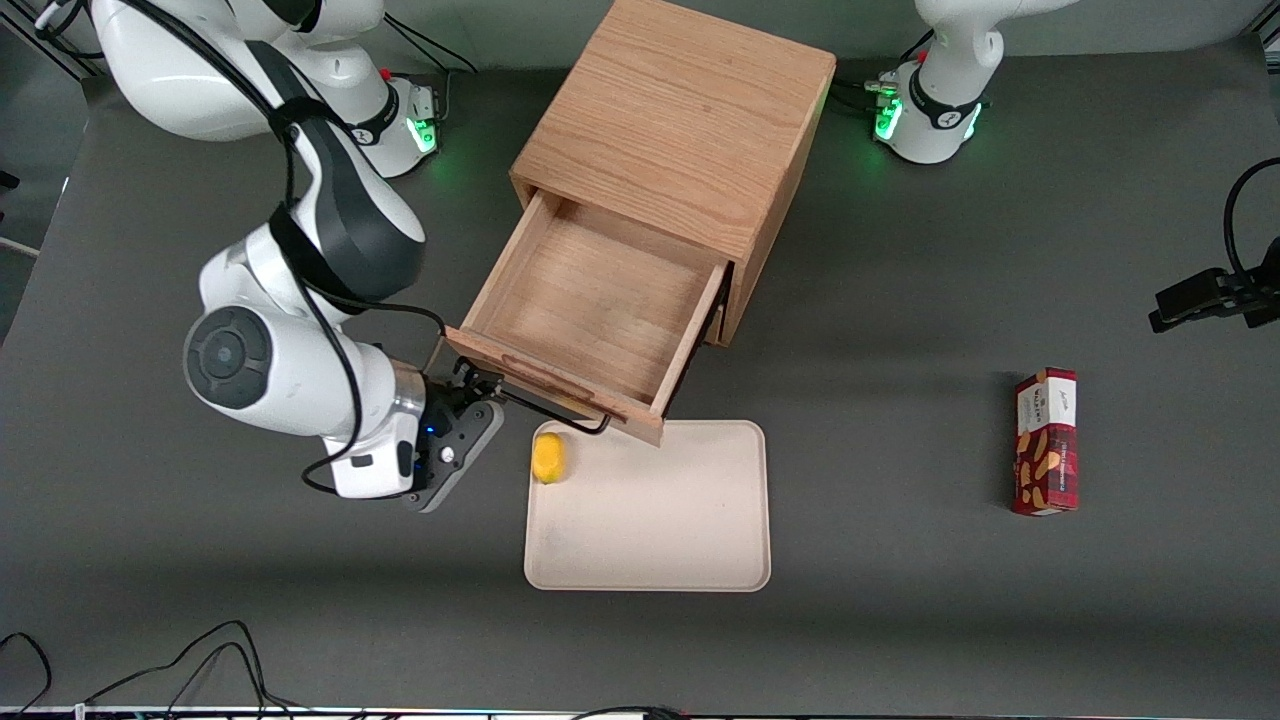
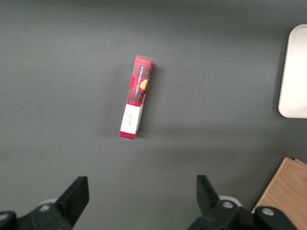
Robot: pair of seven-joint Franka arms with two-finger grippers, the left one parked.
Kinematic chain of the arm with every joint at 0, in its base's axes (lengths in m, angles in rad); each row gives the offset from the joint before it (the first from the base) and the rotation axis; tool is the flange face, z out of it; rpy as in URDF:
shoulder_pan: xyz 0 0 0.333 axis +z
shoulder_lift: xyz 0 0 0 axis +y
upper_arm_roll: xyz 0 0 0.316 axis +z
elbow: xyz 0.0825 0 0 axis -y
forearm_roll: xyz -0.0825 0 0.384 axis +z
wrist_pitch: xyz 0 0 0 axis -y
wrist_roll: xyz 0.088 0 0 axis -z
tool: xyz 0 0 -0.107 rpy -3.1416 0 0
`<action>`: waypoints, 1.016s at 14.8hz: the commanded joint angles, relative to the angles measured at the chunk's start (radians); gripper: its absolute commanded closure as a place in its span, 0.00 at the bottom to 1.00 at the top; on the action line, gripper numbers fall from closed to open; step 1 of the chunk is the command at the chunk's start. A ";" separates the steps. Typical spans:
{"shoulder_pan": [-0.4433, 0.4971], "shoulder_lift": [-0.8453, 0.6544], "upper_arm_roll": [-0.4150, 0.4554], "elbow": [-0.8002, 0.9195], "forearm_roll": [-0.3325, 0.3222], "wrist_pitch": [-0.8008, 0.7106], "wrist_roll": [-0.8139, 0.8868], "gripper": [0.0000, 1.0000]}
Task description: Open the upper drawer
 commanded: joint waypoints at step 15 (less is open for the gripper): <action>-0.376 -0.798 0.013 -0.788 0.106 -0.107 0.355 0.00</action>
